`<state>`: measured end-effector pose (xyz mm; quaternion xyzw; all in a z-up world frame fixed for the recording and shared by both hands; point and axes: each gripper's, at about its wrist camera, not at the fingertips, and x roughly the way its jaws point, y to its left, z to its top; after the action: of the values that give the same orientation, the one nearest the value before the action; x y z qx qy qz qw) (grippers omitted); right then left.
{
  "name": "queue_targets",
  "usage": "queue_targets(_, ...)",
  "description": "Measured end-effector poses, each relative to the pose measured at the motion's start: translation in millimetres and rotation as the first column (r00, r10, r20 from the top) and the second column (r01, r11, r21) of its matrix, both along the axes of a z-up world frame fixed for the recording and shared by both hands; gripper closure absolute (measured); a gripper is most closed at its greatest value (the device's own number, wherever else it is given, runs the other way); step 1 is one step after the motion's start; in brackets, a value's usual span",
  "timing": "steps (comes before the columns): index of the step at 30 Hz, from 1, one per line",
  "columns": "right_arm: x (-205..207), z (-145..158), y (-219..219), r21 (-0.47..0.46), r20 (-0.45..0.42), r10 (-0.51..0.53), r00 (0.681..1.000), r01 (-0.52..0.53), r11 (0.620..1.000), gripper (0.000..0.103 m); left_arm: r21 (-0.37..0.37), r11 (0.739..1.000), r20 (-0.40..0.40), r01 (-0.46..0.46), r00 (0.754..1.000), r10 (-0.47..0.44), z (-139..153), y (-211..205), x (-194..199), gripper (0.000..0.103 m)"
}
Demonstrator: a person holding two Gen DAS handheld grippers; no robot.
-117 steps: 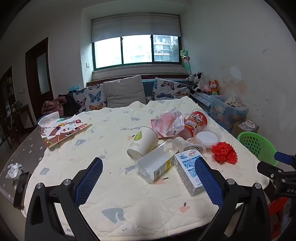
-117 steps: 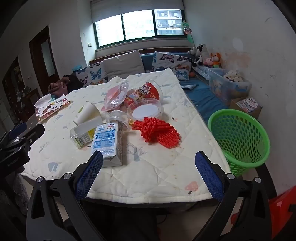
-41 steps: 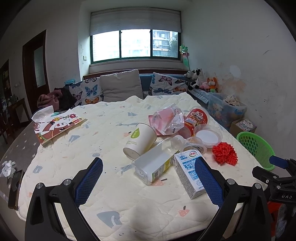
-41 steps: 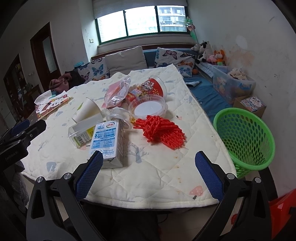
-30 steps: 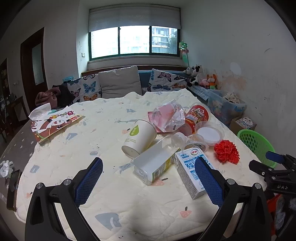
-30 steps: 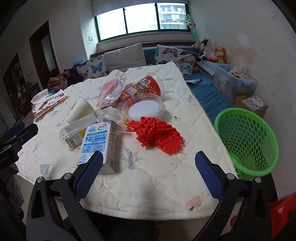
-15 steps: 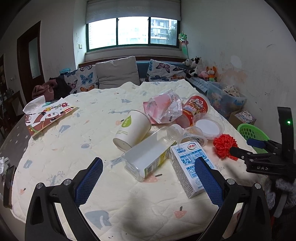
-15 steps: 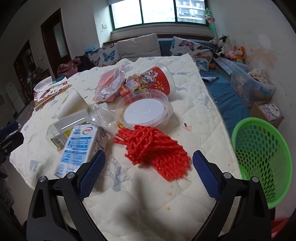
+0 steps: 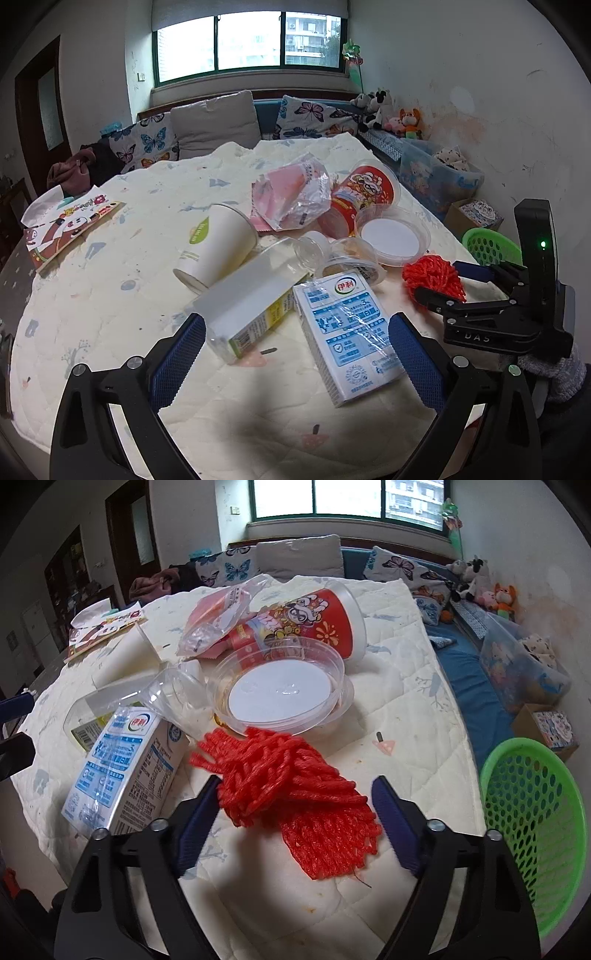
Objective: Collect trash
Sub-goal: 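Grasp the red mesh net with the right gripper while the left gripper grasps the Yili milk carton, then carry the red mesh net over the green basket and open the right gripper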
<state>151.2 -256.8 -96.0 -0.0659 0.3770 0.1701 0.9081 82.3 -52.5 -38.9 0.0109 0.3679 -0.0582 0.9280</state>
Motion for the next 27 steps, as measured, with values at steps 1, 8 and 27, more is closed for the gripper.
queue_targets(1, 0.4, -0.7, -0.4, 0.001, -0.003, 0.004, 1.000, -0.004, 1.000, 0.031, -0.006, 1.000, -0.011, 0.001, 1.000, -0.001, -1.3, -2.1, 2.1, 0.007)
queue_targets(8, -14.4, 9.5, -11.5, 0.063, 0.024, 0.006, 1.000, -0.008, 0.998, 0.043, -0.011, 1.000, -0.078, -0.011, 0.997, 0.010, -12.6, -18.5, 20.0, 0.008)
queue_targets(27, -65.0, 29.2, -51.4, 0.151, 0.046, -0.072, 0.996, 0.064, 0.986, 0.046, 0.001, 0.999, -0.215, -0.038, 0.976, 0.038, -42.7, -43.3, 58.7, 0.024)
